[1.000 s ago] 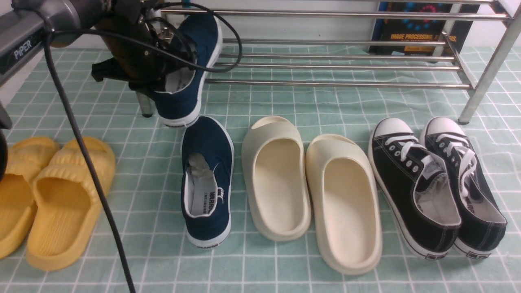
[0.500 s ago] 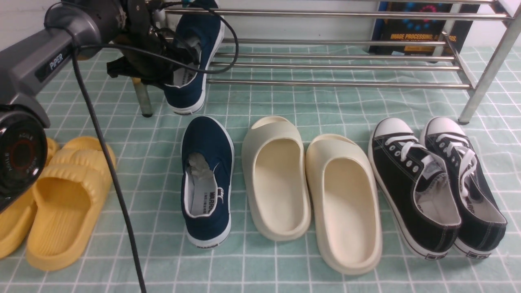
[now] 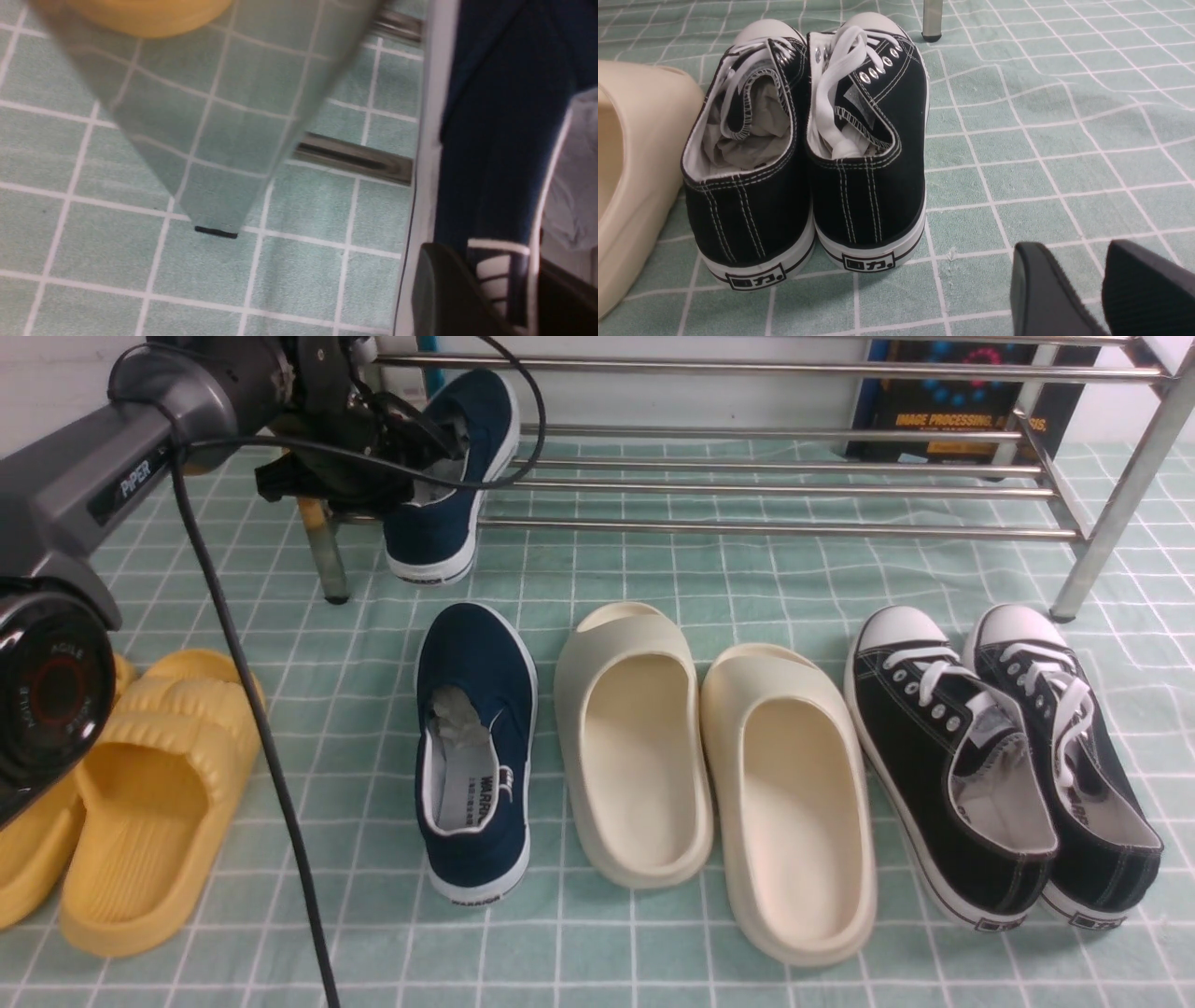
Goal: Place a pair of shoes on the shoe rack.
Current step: Use the left arm to put a shoe into the shoe rack
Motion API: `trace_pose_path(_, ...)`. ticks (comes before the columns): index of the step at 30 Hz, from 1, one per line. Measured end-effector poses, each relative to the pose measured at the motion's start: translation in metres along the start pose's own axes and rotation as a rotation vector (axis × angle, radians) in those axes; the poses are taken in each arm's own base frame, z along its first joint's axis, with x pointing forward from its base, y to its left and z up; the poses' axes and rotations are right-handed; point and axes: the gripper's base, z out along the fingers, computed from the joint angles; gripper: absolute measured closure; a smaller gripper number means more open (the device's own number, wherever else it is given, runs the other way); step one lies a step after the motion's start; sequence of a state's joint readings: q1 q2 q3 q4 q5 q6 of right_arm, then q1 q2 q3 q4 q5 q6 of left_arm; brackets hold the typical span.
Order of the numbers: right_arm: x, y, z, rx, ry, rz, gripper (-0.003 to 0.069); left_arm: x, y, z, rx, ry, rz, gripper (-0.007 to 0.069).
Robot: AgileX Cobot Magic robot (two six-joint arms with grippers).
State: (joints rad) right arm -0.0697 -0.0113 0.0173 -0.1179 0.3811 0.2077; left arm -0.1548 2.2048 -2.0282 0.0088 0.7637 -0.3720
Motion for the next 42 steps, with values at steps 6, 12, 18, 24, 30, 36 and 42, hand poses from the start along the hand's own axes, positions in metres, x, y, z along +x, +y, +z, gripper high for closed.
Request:
trace_pose_path(6, 0.0, 0.0, 0.0, 0.0, 0.0, 0.0, 0.0419, -0.003, -0.001, -0.006, -0.001, -0.013, 0.01, 0.0332)
trace_pose_path(12, 0.0, 0.0, 0.0, 0.0, 0.0, 0.0, 0.0419, -0.019, -0.004, -0.064, -0.017, -0.046, 0.063, 0.0325)
trace_pose_path(18, 0.0, 0.0, 0.0, 0.0, 0.0, 0.0, 0.0419, -0.019, -0.003, -0.117, -0.047, 0.02, 0.129, 0.043)
trace_pose_path(24, 0.0, 0.0, 0.0, 0.0, 0.0, 0.0, 0.0419, 0.001, 0.0, -0.098, -0.035, 0.142, 0.165, 0.0619)
trace_pose_path(30, 0.0, 0.0, 0.0, 0.0, 0.0, 0.0, 0.0419, 0.034, 0.007, -0.036, -0.013, 0.257, 0.133, 0.0638)
trace_pose_path(36, 0.0, 0.0, 0.0, 0.0, 0.0, 0.0, 0.0419, 0.036, 0.006, -0.014, 0.017, 0.203, 0.114, 0.0638)
trace_pose_path(42, 0.0, 0.0, 0.0, 0.0, 0.0, 0.0, 0.0419, 0.029, 0.004, -0.012, 0.035, 0.125, 0.113, 0.0638)
